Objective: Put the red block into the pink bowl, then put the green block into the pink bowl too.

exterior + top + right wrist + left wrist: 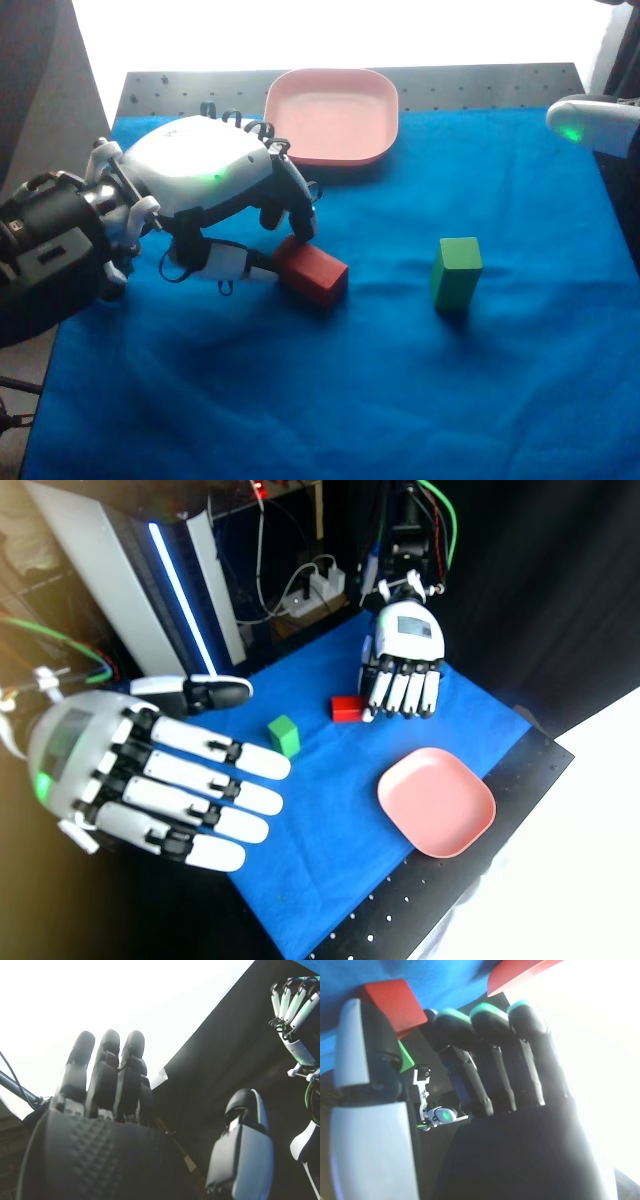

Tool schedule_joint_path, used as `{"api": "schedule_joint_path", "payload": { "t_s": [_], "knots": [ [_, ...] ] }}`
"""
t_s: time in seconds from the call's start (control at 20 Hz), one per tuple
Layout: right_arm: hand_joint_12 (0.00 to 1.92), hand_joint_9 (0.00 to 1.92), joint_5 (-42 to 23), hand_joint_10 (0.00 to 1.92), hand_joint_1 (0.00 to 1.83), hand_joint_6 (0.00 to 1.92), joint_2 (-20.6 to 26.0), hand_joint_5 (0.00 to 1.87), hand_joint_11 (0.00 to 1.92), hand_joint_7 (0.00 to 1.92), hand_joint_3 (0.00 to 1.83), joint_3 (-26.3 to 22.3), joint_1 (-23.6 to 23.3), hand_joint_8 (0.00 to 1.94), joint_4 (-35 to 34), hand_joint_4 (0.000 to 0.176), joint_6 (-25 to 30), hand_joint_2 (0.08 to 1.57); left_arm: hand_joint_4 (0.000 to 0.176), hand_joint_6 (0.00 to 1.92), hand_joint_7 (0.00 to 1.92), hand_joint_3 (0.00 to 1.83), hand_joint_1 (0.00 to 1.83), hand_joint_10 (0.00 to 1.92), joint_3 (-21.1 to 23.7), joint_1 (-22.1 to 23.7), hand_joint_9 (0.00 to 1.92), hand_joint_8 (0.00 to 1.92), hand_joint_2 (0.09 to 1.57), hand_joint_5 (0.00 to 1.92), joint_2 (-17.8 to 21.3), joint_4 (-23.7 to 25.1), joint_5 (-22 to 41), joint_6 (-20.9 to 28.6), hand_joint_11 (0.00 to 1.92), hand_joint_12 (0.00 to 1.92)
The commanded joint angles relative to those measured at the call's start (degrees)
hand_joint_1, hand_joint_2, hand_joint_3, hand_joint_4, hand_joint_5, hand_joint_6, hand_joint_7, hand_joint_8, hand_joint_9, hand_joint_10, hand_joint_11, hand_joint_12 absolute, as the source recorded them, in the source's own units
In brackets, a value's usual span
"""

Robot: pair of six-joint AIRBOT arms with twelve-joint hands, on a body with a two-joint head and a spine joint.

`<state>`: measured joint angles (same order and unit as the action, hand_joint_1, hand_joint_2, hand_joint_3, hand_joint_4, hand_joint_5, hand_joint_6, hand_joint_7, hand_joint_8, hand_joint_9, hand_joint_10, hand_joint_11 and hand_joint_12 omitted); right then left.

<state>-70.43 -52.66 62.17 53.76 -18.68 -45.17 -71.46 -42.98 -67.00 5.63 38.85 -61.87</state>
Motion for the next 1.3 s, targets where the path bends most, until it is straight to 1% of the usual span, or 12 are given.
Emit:
{"api": "schedule_joint_path", "payload": {
  "t_s": [0.0, 0.25, 0.3, 0.35, 0.4, 0.55, 0.65, 0.8, 0.95, 1.0, 1.1, 1.25],
  "knots": [
    [0.63, 0.46, -7.11, 0.01, 0.42, 0.01, 0.06, 0.27, 0.03, 0.63, 0.0, 0.13, -0.38, 0.01, 0.04, 0.0, 0.51, 0.82, 0.0, 0.53, 0.85, 0.0, 1.2, 1.83, 0.01, 0.75, 0.64, 1.5, 1.0, 1.25, 0.42, -0.68, 6.75, -0.12, 0.49, 1.92],
    [0.62, 0.43, -7.11, 0.0, 0.43, 0.0, -0.04, 0.23, 0.03, 0.59, 0.0, 0.13, -0.38, 0.0, 0.03, 0.001, 0.51, 0.8, 0.0, 0.54, 0.88, 0.0, 1.2, 1.92, 0.07, 0.76, 0.8, 1.8, 1.01, 1.24, 1.56, -1.22, 7.46, -0.09, 0.59, 1.92],
    [0.62, 0.43, -7.11, 0.0, 0.43, 0.0, -0.08, 0.24, 0.04, 0.59, 0.0, 0.13, -0.38, 0.0, 0.03, 0.004, 0.51, 0.79, 0.0, 0.57, 0.88, 0.0, 1.2, 1.92, 0.06, 0.77, 0.8, 1.77, 1.01, 1.22, 1.74, -1.39, 7.63, -0.09, 0.53, 1.92],
    [0.62, 0.44, -7.11, 0.0, 0.43, 0.0, -0.12, 0.24, 0.04, 0.6, 0.0, 0.13, -0.38, 0.0, 0.03, 0.0, 0.51, 0.8, 0.0, 0.72, 0.8, 0.0, 1.17, 1.79, 0.06, 0.78, 0.69, 1.65, 1.04, 1.14, 1.93, -1.66, 7.95, -0.09, 0.11, 1.86],
    [0.62, 0.44, -7.11, 0.0, 0.43, 0.0, -0.12, 0.24, 0.04, 0.59, 0.0, 0.13, -0.38, 0.0, 0.03, 0.0, 0.51, 0.79, 0.0, 0.75, 0.8, 0.0, 1.16, 1.81, 0.06, 0.78, 0.66, 1.64, 1.04, 1.13, 2.09, -1.69, 8.06, -0.09, 0.1, 1.91],
    [0.61, 0.42, -7.1, 0.0, 0.42, 0.0, -0.12, 0.23, 0.03, 0.59, 0.0, 0.14, -0.38, 0.0, 0.03, 0.0, 0.51, 0.8, 0.0, 0.62, 0.9, 0.0, 1.2, 1.92, 0.06, 1.07, 0.9, 1.83, 1.02, 1.2, 2.97, -1.71, 8.37, -0.09, 0.86, 1.92],
    [0.61, 0.43, -7.1, 0.0, 0.43, 0.0, -0.15, 0.24, 0.02, 0.59, 0.0, 0.14, -0.38, 0.0, 0.03, 0.005, 0.51, 0.8, 0.0, 0.55, 0.95, 0.0, 1.2, 1.78, 0.04, 1.73, 0.77, 1.45, 1.01, 1.23, 3.79, -1.75, 8.49, -0.09, 0.6, 1.92],
    [0.61, 0.42, -7.1, 0.0, 0.43, 0.0, -0.27, 0.24, 0.01, 0.6, 0.0, 0.14, -0.38, 0.0, 0.03, 0.0, 0.51, 0.8, 0.0, 0.57, 0.91, 0.0, 1.19, 1.92, 0.0, 3.03, 0.8, 1.61, 1.01, 1.22, 5.14, -1.75, 8.76, -0.12, 0.72, 1.92],
    [0.62, 0.42, -7.1, 0.0, 0.43, 0.0, -0.28, 0.23, 0.02, 0.59, 0.0, 0.15, -0.38, 0.0, 0.03, 0.0, 0.51, 0.81, 0.0, 0.6, 1.06, 0.0, 1.17, 1.91, -0.05, 3.91, 0.85, 1.72, 1.02, 1.21, 6.04, -1.73, 8.83, -0.48, 0.47, 1.92],
    [0.62, 0.42, -7.1, 0.0, 0.43, 0.0, -0.27, 0.22, 0.03, 0.58, 0.01, 0.15, -0.38, 0.0, 0.03, 0.0, 0.51, 0.82, 0.0, 0.63, 0.98, 0.0, 1.13, 1.85, -0.09, 4.14, 0.82, 1.66, 1.02, 1.2, 6.17, -1.73, 8.81, -0.57, 0.53, 1.92],
    [0.57, 0.41, -7.1, 0.0, 0.43, 0.0, -0.25, 0.23, 0.05, 0.58, 0.0, 0.16, -0.38, 0.0, 0.03, 0.0, 0.51, 0.83, 0.0, 0.7, 0.99, 0.0, 1.13, 1.18, -0.45, 5.24, 0.8, 0.88, 1.04, 1.15, 6.54, -1.73, 8.65, -0.78, 0.5, 1.84],
    [0.56, 0.43, -7.09, 0.01, 0.43, 0.01, -0.27, 0.24, 0.04, 0.6, 0.0, 0.15, -0.37, 0.01, 0.03, 0.001, 0.51, 0.82, 0.0, 0.84, 1.03, 0.0, 1.1, 1.13, -1.12, 6.97, 0.92, 0.73, 1.08, 1.07, 6.59, -2.43, 8.95, -1.39, 0.71, 1.77]
  ]
}}
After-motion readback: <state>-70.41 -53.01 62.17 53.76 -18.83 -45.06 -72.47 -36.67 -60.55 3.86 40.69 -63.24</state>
